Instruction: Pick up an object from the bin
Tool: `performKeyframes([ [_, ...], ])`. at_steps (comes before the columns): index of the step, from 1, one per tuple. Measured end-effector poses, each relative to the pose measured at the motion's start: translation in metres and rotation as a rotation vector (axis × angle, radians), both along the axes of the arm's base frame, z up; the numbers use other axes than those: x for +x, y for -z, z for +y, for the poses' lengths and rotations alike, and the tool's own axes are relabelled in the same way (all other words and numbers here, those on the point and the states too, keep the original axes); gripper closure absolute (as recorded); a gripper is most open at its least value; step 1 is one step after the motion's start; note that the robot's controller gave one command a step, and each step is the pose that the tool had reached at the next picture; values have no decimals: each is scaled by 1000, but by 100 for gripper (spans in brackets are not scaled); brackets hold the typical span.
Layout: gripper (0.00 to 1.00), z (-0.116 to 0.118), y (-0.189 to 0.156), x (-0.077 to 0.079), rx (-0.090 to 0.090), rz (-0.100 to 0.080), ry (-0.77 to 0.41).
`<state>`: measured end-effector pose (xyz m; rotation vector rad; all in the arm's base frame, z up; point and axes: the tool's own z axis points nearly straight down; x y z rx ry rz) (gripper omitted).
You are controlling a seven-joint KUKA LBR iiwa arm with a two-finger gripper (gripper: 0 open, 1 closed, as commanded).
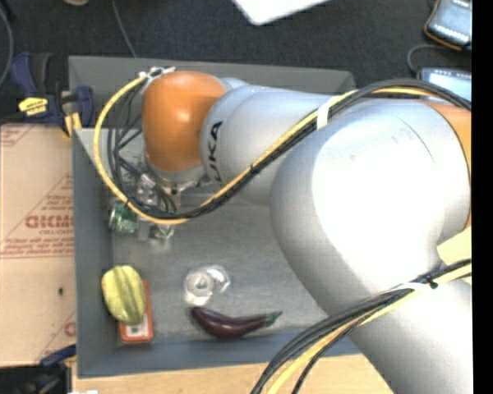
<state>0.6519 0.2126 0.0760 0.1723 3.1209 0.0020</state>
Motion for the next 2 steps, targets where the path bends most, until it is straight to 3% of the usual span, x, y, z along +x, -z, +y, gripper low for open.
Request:
performKeyframes([
  [1,100,-5,-39,-4,-1,8,2],
  [2,100,0,-74,0,4,-10,7],
])
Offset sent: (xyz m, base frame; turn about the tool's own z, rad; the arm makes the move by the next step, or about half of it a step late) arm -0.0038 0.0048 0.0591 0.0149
